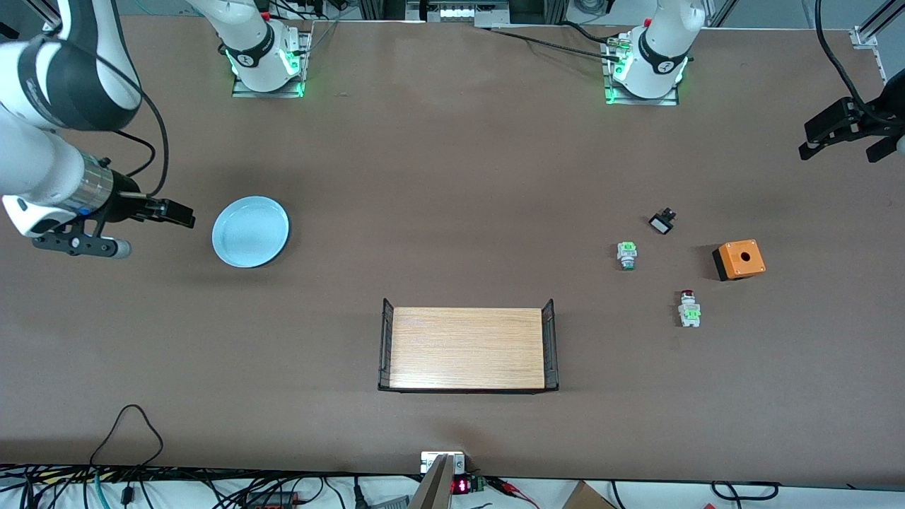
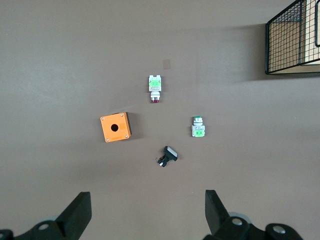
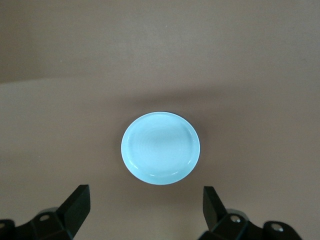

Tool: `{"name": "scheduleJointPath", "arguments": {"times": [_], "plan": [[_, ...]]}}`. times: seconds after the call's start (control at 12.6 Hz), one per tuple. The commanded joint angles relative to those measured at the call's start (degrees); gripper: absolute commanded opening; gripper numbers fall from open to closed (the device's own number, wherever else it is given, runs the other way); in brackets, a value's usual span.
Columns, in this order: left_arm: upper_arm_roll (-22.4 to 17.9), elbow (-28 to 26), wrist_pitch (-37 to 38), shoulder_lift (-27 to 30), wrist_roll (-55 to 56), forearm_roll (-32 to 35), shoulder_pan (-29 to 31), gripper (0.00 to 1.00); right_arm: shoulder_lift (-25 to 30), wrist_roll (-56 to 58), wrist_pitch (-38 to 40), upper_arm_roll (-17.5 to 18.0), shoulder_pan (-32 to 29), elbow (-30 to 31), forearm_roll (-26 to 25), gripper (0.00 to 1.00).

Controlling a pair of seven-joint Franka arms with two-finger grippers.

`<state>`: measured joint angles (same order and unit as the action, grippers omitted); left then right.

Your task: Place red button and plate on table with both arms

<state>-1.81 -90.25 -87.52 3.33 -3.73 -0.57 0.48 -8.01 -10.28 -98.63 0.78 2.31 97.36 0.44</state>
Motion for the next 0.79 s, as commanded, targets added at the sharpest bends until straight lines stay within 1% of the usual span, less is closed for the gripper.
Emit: {"name": "scheduleJointPath", "arguments": {"times": [0.0,0.24,0.4,0.55,0.71], "plan": [[0.2,1.2,1.2,-0.1,0.4,0.7,0.2,1.0,-1.0,-1.4,6.5,-0.3,0.9,-7.5,-2.5,1.0],[0.2,1.1,1.2,-0.2,0.3,0.7,0.2,1.0,-0.2,-1.4,7.6,-0.7,0.7,-9.8,-2.7,1.0],[0.2,1.1,1.2,-0.2,0.2,0.7,0.1,1.0,0.3,-1.2,9.4,-1.9,-0.5,-11.2,-2.5,1.0],[0.2,1.2,1.2,-0.2,0.2,0.7,0.2,1.0,1.1,-0.5,9.2,-1.8,-3.8,-10.6,-2.2,1.0],[0.2,1.2,1.2,-0.2,0.1,0.7,0.2,1.0,0.9,2.4,9.4,-1.8,-4.7,-10.2,-2.1,1.0]]}}
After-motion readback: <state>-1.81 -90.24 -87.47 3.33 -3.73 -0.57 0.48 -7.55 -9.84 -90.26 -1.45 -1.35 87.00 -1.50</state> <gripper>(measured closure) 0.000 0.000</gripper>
